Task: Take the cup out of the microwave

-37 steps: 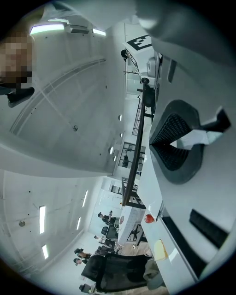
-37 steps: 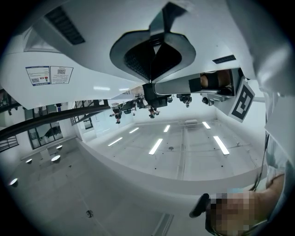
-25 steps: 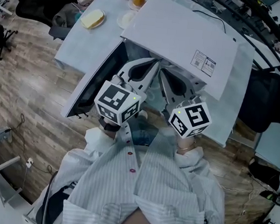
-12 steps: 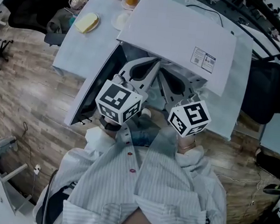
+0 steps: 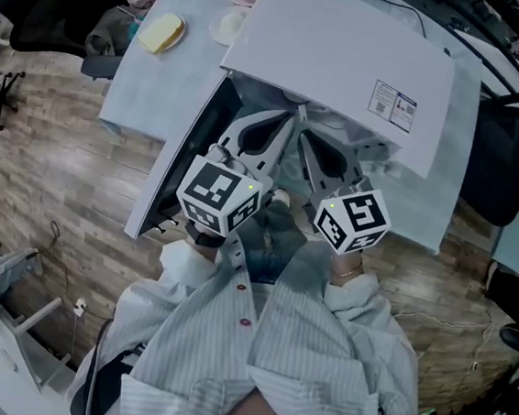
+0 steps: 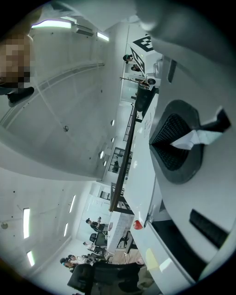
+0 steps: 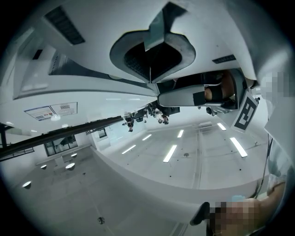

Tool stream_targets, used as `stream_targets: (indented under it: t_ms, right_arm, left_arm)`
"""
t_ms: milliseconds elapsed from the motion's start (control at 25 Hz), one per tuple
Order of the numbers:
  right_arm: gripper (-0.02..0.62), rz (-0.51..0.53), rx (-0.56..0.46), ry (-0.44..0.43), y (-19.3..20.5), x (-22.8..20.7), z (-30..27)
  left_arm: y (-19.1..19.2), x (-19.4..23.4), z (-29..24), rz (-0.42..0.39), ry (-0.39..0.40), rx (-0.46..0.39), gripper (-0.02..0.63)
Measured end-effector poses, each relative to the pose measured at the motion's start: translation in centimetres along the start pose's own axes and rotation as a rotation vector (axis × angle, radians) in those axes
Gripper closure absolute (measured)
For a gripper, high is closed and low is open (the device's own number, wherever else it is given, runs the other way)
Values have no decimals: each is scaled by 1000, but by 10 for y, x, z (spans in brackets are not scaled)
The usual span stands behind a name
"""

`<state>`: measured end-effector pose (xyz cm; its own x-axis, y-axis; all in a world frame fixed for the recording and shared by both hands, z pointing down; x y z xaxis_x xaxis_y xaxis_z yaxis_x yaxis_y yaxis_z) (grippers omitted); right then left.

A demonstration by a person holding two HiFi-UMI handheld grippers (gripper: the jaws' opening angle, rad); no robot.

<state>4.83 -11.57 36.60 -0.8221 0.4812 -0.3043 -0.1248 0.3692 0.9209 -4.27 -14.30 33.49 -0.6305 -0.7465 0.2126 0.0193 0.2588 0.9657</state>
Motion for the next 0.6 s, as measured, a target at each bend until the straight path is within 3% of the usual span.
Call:
stream_targets:
  t_ms: [600]
  right_arm:
    - [560,-87,70,69,59,-37,-20]
  left_arm:
    - [50,11,-16,31,14,64,597]
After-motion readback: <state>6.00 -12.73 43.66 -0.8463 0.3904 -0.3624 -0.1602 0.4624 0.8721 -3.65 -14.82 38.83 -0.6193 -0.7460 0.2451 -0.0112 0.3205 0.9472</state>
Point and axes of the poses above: the fingertips, and each gripper's own axes: z backward along the fingers, x to its left, y out of its underside, the point moved 5 cm from there along z, backward along the fingers, and after that the axes turned 2 degrees about -z, right-handed, at the moved point
